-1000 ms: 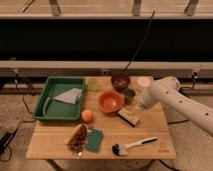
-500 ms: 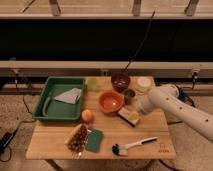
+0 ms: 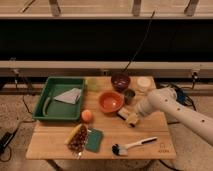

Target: Place eraser in table surface

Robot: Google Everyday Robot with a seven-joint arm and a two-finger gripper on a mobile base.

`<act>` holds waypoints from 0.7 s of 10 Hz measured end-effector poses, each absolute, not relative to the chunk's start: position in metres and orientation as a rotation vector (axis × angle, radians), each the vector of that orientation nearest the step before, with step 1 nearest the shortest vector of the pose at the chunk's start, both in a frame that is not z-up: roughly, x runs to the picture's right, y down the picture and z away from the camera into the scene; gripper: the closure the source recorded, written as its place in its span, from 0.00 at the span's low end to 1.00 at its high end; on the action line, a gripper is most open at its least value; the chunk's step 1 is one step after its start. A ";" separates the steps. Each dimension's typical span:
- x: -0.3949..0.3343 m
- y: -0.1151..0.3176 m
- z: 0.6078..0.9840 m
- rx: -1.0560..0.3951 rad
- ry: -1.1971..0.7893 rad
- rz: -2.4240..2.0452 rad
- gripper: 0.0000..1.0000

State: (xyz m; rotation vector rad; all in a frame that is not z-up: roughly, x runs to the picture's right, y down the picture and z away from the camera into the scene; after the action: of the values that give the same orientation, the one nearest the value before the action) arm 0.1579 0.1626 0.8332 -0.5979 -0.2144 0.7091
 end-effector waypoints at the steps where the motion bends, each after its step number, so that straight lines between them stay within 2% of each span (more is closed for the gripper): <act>1: 0.159 0.163 0.836 -0.606 -0.212 0.715 0.35; 7: 0.162 0.166 0.849 -0.650 -0.183 0.721 0.35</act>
State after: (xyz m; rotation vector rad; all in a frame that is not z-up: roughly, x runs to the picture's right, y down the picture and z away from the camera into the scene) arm 0.1617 0.1664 0.8486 -0.6497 -0.1826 0.7212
